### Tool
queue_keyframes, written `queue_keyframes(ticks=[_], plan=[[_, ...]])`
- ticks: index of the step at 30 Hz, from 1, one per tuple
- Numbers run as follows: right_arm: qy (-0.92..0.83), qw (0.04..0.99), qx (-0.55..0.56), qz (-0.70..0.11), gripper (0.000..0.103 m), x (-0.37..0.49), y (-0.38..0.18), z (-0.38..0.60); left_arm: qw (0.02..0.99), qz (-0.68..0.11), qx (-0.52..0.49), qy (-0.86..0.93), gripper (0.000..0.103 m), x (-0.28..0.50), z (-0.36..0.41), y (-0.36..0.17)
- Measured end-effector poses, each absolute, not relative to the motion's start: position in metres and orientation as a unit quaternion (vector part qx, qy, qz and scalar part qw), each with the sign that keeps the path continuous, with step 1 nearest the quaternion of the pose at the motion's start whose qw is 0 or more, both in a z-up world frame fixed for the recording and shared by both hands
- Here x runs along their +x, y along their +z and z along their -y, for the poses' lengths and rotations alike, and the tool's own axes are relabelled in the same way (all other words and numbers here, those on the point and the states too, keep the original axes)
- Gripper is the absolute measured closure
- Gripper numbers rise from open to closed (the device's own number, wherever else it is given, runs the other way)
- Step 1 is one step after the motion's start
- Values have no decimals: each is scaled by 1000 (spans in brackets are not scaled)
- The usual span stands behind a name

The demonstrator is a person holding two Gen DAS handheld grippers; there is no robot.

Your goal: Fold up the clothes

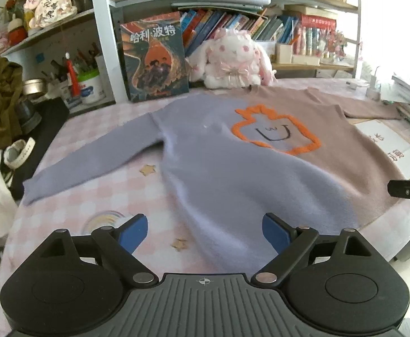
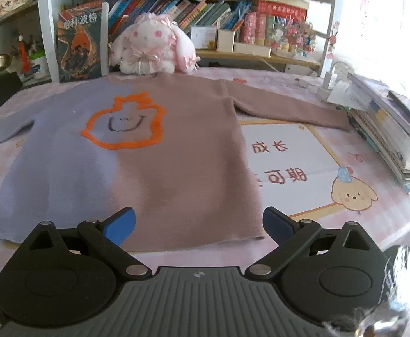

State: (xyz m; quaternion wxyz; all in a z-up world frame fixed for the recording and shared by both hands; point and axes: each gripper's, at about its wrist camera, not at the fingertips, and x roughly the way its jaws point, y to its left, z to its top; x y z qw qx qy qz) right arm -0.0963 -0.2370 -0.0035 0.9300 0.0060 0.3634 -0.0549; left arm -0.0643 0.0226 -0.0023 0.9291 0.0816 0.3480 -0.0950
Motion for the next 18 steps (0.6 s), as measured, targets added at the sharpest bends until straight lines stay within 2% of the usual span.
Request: queue_keyframes(ticks=[18], plan=[[-114,926,5,-360,5,-103,-2,127,929,-355,34,-98,12,-29,-149,-12]])
